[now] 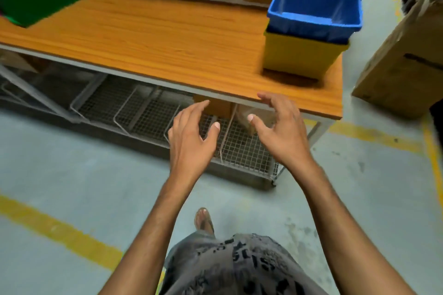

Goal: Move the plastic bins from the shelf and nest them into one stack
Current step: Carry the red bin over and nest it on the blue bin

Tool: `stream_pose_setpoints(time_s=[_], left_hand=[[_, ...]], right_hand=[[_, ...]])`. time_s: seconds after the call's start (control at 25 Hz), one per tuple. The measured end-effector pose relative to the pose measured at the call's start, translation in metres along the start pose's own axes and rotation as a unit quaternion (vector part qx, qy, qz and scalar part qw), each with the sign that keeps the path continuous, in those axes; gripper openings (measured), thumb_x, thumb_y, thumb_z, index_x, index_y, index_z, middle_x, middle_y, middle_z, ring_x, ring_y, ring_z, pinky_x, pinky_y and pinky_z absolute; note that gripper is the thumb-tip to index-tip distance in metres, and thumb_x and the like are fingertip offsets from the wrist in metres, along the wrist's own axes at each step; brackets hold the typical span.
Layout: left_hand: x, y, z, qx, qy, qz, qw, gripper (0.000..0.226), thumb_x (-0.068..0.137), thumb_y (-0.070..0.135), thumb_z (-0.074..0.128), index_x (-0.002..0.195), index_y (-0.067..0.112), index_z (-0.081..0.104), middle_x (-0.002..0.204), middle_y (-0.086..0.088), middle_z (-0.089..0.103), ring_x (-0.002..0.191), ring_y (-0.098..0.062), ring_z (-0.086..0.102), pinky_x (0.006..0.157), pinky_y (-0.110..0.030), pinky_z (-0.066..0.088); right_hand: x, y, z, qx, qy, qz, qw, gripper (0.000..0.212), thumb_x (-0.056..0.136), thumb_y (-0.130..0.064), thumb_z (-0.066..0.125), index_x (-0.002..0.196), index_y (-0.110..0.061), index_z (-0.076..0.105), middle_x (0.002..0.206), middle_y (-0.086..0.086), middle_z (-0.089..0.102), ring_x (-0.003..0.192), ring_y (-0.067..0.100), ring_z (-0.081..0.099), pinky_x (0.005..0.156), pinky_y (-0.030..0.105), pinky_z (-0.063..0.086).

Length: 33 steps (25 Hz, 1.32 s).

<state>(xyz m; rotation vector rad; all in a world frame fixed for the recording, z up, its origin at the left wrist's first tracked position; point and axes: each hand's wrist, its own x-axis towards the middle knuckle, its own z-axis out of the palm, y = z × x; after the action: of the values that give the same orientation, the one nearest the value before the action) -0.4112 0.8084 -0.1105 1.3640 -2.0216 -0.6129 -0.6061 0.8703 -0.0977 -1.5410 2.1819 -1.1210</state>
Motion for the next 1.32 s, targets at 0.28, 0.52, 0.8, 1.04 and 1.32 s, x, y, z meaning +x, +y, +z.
stream_pose_setpoints(time_s=[0.28, 0.52, 0.8, 1.04, 1.32], left_hand=[[-0.057, -0.12, -0.076, -0.115, 0.035, -0.176, 0.977, 0.046, 0.094, 0.035, 0.07, 0.138, 0.039, 0.056, 0.139, 0.013, 0.059, 0.128, -0.007, 0.055, 0.106, -0.041, 0.048], [-0.068, -0.223, -0.176, -0.169, 0.067, -0.243, 0.953, 0.048, 0.094, 0.032, 0.071, 0.14, 0.034, 0.056, 0.139, 0.017, 0.058, 0.126, -0.002, 0.054, 0.107, -0.03, 0.043], [-0.056, -0.315, -0.266, -0.321, 0.13, -0.306, 0.887, 0.052, 0.092, 0.019, 0.076, 0.138, 0.028, 0.055, 0.138, 0.01, 0.06, 0.121, -0.011, 0.063, 0.091, -0.02, 0.049], [0.001, -0.39, -0.311, -0.336, 0.181, -0.304, 0.873, 0.056, 0.09, 0.011, 0.077, 0.139, 0.026, 0.054, 0.136, 0.006, 0.061, 0.116, -0.01, 0.067, 0.083, -0.012, 0.053], [0.13, -0.476, -0.355, -0.326, 0.194, -0.288, 0.88, 0.056, 0.089, 0.007, 0.077, 0.136, 0.028, 0.056, 0.133, 0.007, 0.063, 0.115, -0.01, 0.067, 0.084, -0.014, 0.054]], right_hand=[[-0.046, -0.074, 0.11, 0.099, -0.133, -0.004, 0.986, 0.052, 0.093, -0.043, 0.07, 0.141, -0.032, 0.054, 0.132, -0.011, 0.059, 0.121, 0.006, 0.056, 0.099, 0.026, 0.047], [-0.065, -0.168, 0.236, 0.354, -0.243, 0.216, 0.877, 0.031, 0.095, -0.03, 0.07, 0.126, -0.028, 0.066, 0.117, -0.005, 0.073, 0.109, 0.013, 0.07, 0.087, 0.033, 0.055], [-0.05, -0.263, 0.343, 0.431, -0.301, 0.248, 0.813, 0.046, 0.085, -0.019, 0.077, 0.129, -0.024, 0.064, 0.127, 0.005, 0.073, 0.114, 0.018, 0.069, 0.084, 0.032, 0.054], [0.006, -0.316, 0.419, 0.433, -0.282, 0.162, 0.841, 0.072, 0.071, 0.002, 0.087, 0.134, -0.022, 0.06, 0.124, 0.005, 0.07, 0.1, 0.012, 0.068, 0.095, 0.032, 0.058], [0.138, -0.371, 0.525, 0.394, -0.271, 0.108, 0.871, 0.072, 0.07, 0.001, 0.09, 0.129, -0.028, 0.062, 0.124, 0.001, 0.07, 0.115, 0.026, 0.067, 0.098, 0.039, 0.059]])
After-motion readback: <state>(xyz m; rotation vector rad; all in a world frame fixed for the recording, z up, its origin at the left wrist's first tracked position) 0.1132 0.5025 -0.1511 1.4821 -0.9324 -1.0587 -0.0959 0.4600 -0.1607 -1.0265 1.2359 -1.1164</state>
